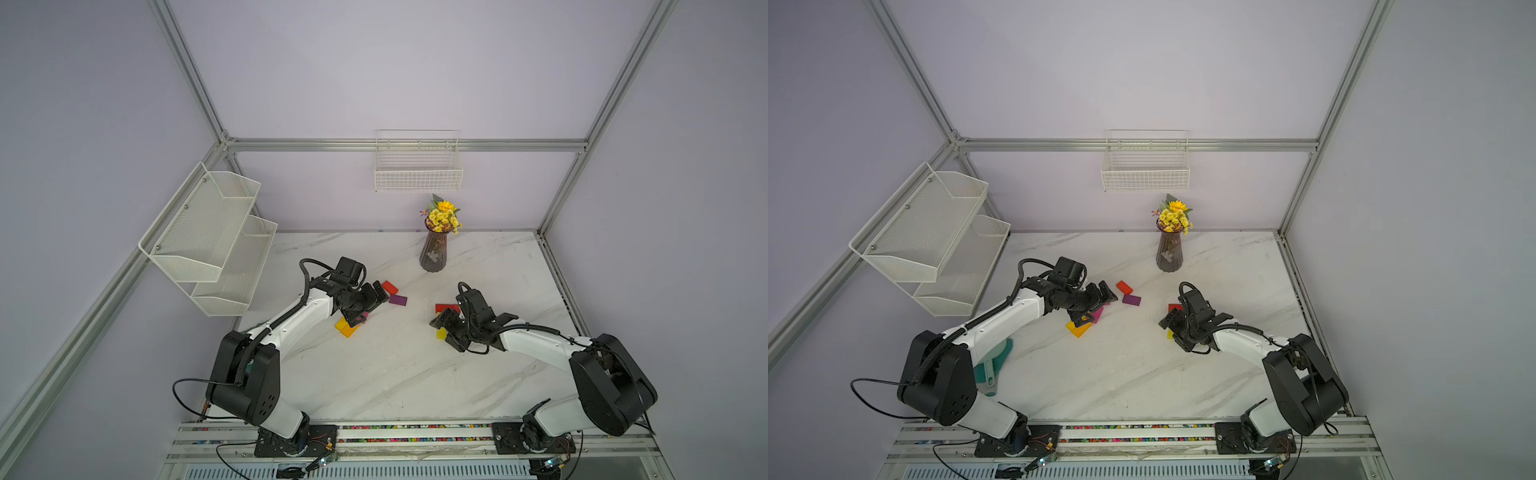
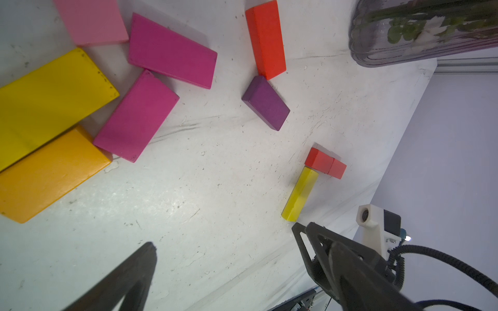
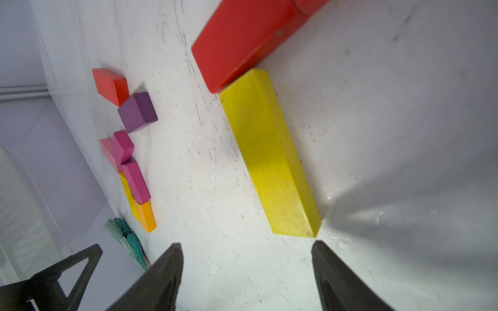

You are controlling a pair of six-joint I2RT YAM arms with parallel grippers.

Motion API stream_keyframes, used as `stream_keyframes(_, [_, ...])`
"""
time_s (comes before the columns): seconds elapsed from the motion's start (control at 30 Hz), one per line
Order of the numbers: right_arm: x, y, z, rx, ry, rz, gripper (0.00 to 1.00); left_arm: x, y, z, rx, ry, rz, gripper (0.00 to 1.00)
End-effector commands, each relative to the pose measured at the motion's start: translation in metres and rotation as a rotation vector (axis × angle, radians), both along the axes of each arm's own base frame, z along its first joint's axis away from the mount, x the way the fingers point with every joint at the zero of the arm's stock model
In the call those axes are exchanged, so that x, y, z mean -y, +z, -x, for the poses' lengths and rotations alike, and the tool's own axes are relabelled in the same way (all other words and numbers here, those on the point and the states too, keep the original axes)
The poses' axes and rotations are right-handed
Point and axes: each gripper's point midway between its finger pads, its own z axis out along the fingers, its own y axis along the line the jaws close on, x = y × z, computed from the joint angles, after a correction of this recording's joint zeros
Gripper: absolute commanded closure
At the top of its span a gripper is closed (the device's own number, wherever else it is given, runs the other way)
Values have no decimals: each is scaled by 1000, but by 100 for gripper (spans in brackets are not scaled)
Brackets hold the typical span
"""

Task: Assemble the letter c with building blocks
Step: Assemble the building block at the center of the board, then pick up the building block from the center of the board.

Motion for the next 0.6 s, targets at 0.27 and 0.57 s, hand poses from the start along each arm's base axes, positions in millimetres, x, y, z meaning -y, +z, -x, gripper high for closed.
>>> stream_keyframes(0.27, [24, -8, -32, -7, 30, 28, 22, 10, 14, -8, 43, -40, 40, 0])
stream_keyframes(0.57, [16, -14, -53, -3, 63, 10, 22, 11, 12, -7, 35, -39, 41, 0])
